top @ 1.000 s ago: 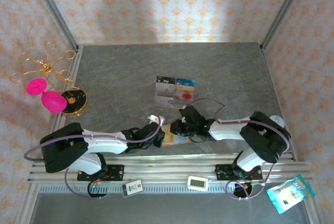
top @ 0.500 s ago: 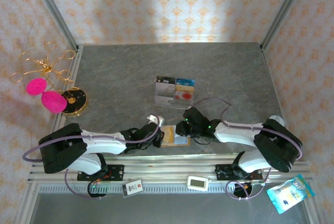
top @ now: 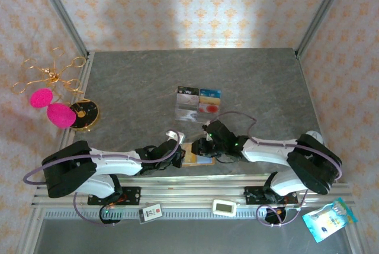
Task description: Take the credit cards out of the card holder
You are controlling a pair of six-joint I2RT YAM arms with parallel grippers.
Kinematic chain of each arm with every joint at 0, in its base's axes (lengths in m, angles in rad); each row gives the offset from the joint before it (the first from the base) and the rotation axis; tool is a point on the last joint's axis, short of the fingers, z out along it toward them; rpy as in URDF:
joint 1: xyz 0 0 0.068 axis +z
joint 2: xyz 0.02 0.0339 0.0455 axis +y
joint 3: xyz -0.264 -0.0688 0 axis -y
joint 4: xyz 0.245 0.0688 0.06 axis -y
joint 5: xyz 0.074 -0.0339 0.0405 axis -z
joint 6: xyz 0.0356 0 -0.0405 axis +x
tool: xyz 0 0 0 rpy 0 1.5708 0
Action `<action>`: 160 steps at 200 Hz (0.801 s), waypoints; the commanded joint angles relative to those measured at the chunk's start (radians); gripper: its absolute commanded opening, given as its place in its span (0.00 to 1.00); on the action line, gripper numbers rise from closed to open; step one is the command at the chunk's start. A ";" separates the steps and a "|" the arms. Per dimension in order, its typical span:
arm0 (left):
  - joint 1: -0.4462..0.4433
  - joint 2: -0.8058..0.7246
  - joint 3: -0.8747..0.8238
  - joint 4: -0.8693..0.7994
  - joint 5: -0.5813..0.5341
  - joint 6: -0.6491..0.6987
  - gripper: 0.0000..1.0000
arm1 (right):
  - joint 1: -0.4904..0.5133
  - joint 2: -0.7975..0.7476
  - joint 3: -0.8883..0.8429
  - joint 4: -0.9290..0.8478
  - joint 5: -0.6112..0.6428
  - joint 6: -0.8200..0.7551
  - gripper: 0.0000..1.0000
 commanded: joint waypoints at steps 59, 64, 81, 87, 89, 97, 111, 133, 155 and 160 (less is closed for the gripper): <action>0.009 -0.043 -0.007 -0.076 0.010 -0.005 0.00 | 0.005 0.044 0.002 -0.015 0.020 0.021 0.25; 0.009 -0.058 -0.002 -0.081 0.011 -0.005 0.00 | 0.005 0.040 0.002 -0.018 0.025 0.020 0.25; 0.008 -0.100 0.015 -0.097 0.010 -0.003 0.00 | 0.005 0.029 0.001 -0.020 0.033 0.017 0.25; 0.007 -0.106 0.021 -0.099 0.013 -0.002 0.00 | 0.005 0.027 0.001 -0.020 0.036 0.017 0.25; 0.008 -0.107 0.023 -0.099 0.014 -0.001 0.00 | 0.005 0.027 0.001 -0.022 0.036 0.017 0.25; 0.008 -0.105 0.027 -0.096 0.021 0.001 0.00 | 0.005 0.026 0.002 -0.023 0.038 0.015 0.25; 0.006 -0.087 0.036 -0.086 0.032 0.003 0.00 | 0.005 0.024 -0.001 -0.024 0.041 0.016 0.25; 0.006 -0.050 0.036 -0.046 0.058 0.003 0.00 | 0.005 0.020 -0.004 -0.030 0.045 0.014 0.25; 0.006 -0.014 0.036 -0.058 0.033 -0.006 0.00 | 0.005 0.019 -0.009 -0.028 0.044 0.015 0.25; 0.007 -0.007 0.035 -0.071 0.020 -0.005 0.00 | 0.005 0.019 -0.010 -0.026 0.042 0.015 0.25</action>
